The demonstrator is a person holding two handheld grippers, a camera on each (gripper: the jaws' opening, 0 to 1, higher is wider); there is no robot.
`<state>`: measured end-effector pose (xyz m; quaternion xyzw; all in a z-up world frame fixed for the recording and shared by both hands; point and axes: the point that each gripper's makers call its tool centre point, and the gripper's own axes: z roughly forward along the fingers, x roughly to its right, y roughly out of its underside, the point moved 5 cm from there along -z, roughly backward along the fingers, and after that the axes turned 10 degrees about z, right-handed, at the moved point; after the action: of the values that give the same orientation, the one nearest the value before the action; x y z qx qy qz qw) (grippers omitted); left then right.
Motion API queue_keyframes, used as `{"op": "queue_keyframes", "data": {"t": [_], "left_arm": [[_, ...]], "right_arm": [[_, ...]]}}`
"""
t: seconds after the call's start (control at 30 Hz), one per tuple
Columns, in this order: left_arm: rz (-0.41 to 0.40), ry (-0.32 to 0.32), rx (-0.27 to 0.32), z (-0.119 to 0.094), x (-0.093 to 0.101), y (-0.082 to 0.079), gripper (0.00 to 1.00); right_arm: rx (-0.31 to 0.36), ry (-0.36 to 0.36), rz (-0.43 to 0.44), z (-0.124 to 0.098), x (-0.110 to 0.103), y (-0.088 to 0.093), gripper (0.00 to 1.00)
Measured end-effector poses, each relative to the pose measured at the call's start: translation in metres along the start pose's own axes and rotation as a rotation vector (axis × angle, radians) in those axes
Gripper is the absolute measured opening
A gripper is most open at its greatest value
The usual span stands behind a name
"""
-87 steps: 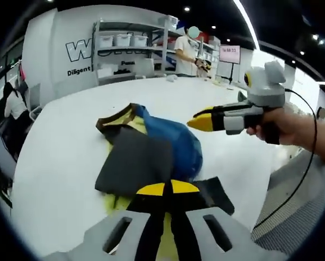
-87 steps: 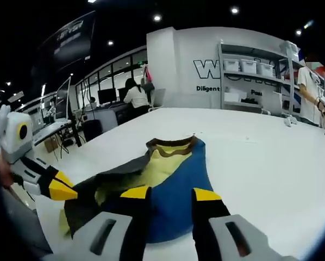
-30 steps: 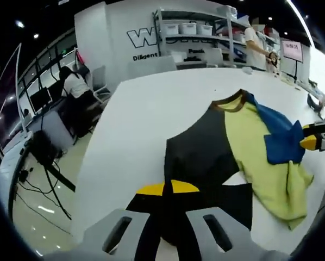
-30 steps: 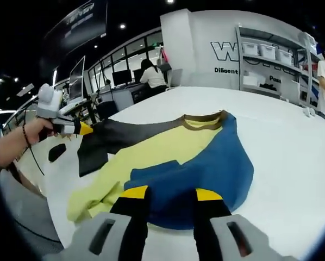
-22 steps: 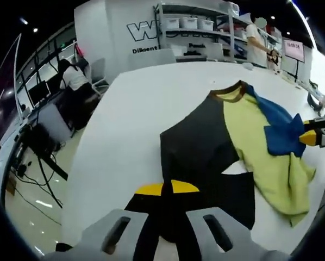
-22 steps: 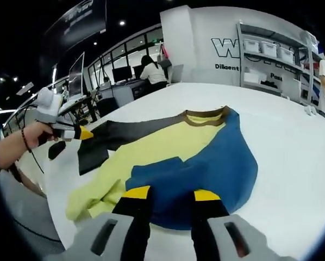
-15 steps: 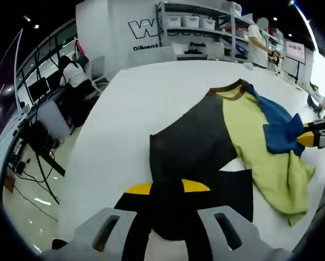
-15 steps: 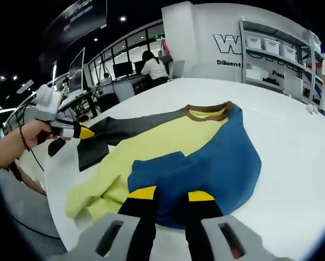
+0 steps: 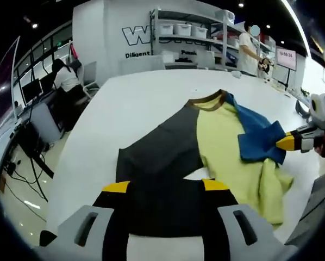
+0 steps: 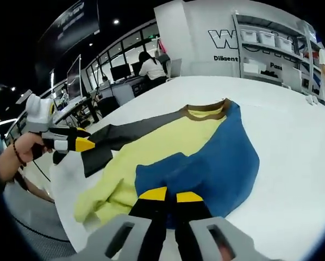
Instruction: Fold the garment on the visible template until the final outline fits inside the template.
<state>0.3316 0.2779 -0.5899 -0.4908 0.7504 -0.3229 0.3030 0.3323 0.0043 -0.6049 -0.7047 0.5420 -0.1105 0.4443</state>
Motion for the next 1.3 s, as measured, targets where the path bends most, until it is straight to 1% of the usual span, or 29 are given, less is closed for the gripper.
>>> {"op": "queue_keyframes", "data": {"t": [0.13,0.17,0.27,0.43,0.53,0.63,0.73,0.77,0.93,1.0,1.07,1.13,1.2,1.3], "left_arm": [[0.019,0.017,0.009,-0.002,0.006,-0.002,0.45],[0.018,0.021,0.013,-0.003,0.007,-0.002,0.45],[-0.006,0.025,0.018,-0.004,0.01,-0.002,0.45],[-0.012,0.059,0.035,-0.007,0.023,0.0,0.45],[-0.014,0.074,0.046,-0.009,0.028,0.0,0.45],[-0.009,0.081,0.051,-0.011,0.031,0.0,0.45],[0.002,0.095,0.069,-0.012,0.035,-0.002,0.45],[0.016,0.109,0.09,-0.012,0.037,-0.004,0.46],[0.001,0.13,0.118,-0.017,0.042,-0.009,0.45],[0.029,0.141,0.134,-0.02,0.049,-0.01,0.45],[0.028,0.155,0.129,-0.021,0.054,-0.009,0.45],[0.033,0.176,0.141,-0.022,0.059,-0.01,0.46],[0.042,0.18,0.154,-0.023,0.061,-0.013,0.46],[0.065,0.184,0.146,-0.021,0.062,-0.012,0.45]], "right_arm": [[0.009,0.003,0.019,-0.004,0.0,-0.004,0.0],[0.004,0.007,0.027,-0.006,0.001,-0.004,0.0],[0.001,0.007,0.016,-0.009,0.001,-0.005,0.0],[0.027,0.022,0.006,-0.018,0.003,-0.012,0.0],[0.034,0.026,0.0,-0.02,0.004,-0.014,0.0],[0.054,0.036,0.015,-0.023,0.006,-0.019,0.0],[0.063,0.032,0.037,-0.027,0.009,-0.021,0.0],[0.07,0.036,0.04,-0.029,0.011,-0.023,0.0],[0.096,0.058,0.038,-0.037,0.017,-0.03,0.0],[0.11,0.068,0.047,-0.04,0.021,-0.035,0.0],[0.121,0.073,0.039,-0.043,0.023,-0.038,0.0],[0.127,0.077,0.038,-0.045,0.025,-0.04,0.0],[0.133,0.084,0.037,-0.046,0.028,-0.041,0.0],[0.135,0.097,0.026,-0.044,0.03,-0.041,0.0]]}}
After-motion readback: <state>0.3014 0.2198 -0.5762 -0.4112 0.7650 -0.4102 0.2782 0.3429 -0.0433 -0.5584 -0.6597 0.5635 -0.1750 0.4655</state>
